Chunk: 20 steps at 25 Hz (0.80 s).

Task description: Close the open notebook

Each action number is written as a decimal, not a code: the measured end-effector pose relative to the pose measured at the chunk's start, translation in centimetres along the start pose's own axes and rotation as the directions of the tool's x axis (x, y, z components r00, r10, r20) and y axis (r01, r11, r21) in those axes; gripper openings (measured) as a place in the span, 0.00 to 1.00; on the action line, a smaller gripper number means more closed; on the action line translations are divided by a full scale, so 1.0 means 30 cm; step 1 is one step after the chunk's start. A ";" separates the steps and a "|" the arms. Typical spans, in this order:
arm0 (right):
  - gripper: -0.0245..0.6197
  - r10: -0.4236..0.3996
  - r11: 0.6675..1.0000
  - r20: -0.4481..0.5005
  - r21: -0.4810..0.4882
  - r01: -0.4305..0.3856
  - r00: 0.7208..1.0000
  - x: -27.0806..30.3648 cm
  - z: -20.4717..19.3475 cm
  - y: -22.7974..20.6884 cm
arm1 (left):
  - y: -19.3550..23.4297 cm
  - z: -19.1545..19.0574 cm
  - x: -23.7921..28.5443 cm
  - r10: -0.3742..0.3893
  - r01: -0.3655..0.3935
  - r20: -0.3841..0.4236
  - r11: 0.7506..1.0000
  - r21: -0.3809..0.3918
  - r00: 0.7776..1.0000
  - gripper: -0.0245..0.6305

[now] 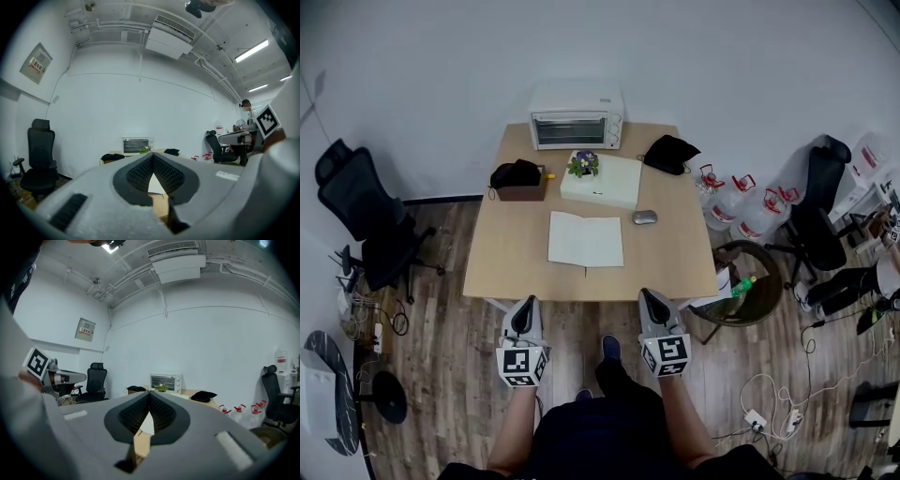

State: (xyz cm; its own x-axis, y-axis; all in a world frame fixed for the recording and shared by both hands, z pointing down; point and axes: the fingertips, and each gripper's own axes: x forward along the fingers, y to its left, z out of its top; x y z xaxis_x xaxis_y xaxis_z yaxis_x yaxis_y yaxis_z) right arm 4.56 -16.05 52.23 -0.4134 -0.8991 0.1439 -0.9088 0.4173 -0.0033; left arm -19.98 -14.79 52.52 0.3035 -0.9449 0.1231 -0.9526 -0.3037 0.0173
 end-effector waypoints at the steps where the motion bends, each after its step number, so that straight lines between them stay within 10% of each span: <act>1: 0.05 0.004 1.000 -0.001 -0.003 -0.004 1.000 0.017 0.000 -0.008 | 0.007 -0.006 0.019 0.005 -0.005 -0.004 1.000 0.000 1.000 0.02; 20: 0.05 0.048 0.999 -0.010 -0.001 -0.048 0.999 0.381 0.003 -0.174 | 0.142 -0.059 0.367 0.055 -0.055 -0.025 0.998 0.004 0.998 0.02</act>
State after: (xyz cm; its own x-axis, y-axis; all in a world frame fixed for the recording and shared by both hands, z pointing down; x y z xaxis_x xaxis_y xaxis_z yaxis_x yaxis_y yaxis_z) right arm 4.57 -28.52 53.81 -0.4559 -0.8767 0.1534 -0.8878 0.4601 -0.0095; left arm -20.75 -26.27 55.69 0.2496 -0.9568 0.1490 -0.9679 -0.2514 0.0068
